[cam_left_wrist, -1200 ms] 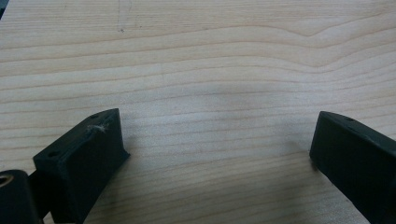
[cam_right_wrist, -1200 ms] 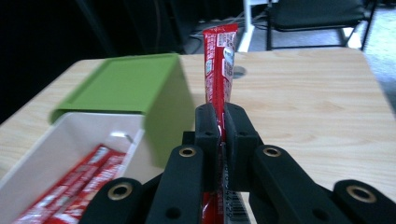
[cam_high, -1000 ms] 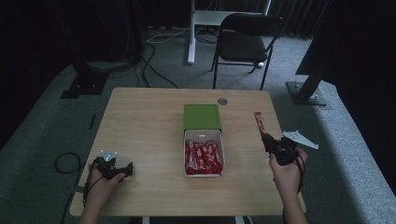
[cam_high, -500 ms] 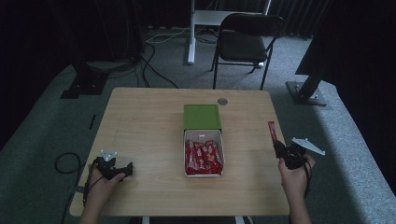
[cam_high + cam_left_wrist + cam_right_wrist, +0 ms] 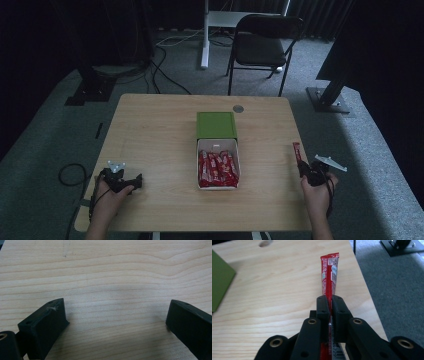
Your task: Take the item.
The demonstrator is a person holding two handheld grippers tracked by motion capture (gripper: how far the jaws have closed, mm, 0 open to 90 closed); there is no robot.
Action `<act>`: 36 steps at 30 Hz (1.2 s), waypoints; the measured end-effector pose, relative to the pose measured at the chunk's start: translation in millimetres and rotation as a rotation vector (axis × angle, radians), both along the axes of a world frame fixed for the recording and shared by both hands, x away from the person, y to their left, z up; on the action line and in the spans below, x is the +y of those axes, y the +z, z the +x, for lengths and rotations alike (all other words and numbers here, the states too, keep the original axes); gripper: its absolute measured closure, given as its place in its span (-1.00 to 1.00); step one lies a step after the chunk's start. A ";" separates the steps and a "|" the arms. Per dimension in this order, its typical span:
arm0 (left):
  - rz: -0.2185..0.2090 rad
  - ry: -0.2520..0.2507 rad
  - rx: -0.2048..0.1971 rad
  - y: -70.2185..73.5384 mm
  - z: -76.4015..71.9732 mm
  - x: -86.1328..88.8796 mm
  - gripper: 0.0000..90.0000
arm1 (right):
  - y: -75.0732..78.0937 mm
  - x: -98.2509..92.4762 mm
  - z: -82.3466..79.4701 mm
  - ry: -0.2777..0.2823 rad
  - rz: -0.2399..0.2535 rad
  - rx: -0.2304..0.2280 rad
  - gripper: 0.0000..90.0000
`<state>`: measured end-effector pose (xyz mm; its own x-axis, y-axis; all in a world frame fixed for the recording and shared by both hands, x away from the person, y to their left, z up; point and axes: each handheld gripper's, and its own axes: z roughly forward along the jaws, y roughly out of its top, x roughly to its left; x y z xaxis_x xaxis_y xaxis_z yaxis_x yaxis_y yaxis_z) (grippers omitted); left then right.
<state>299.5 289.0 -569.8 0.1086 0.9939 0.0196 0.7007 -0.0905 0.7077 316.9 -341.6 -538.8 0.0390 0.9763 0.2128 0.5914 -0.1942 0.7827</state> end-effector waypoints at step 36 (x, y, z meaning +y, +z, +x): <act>0.000 0.002 0.000 0.0 -0.1 -0.2 -0.92 | -13.2 -9.2 -0.6 0.045 -0.103 -0.050 -0.13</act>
